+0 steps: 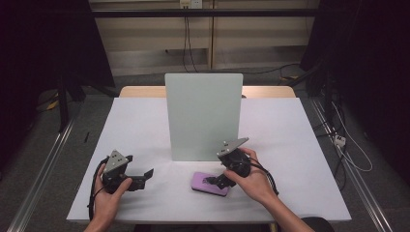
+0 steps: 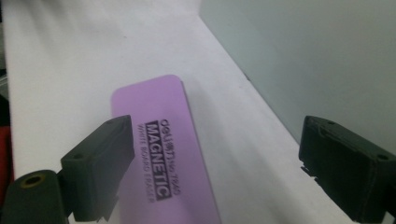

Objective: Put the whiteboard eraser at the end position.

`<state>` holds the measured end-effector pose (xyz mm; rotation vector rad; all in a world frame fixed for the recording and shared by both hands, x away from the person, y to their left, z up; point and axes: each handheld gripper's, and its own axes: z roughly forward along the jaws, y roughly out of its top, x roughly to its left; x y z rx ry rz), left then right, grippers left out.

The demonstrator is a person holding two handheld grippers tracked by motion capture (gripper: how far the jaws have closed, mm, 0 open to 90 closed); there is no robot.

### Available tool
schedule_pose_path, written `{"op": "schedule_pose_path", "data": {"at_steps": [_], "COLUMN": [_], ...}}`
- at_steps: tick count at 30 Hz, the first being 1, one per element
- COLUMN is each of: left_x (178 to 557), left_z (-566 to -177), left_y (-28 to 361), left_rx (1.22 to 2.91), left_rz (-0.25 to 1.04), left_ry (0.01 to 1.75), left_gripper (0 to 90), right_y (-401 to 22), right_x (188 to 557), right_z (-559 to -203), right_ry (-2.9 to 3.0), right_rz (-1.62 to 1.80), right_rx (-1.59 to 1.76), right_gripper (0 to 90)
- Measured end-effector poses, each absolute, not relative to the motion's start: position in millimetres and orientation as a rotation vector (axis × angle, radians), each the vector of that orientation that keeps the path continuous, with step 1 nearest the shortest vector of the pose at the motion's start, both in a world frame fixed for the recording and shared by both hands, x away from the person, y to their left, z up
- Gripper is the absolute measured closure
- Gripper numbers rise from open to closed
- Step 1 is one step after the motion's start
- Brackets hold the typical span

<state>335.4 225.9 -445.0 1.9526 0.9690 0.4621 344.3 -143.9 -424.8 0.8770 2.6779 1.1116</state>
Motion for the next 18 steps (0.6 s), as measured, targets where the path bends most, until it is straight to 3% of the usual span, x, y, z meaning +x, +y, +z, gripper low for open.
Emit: {"op": "schedule_pose_path", "data": {"at_steps": [18], "left_x": [335.0], "left_z": [-444.9], "left_y": [226.0], "left_rx": [1.943], "left_rz": [0.463], "left_ry": [0.978], "left_gripper": [5.7], "right_y": [-175.5], "right_x": [339.2], "right_z": [-427.1], "right_ry": [2.477], "right_rz": [1.157], "right_rx": [1.029], "right_gripper": [9.5]}}
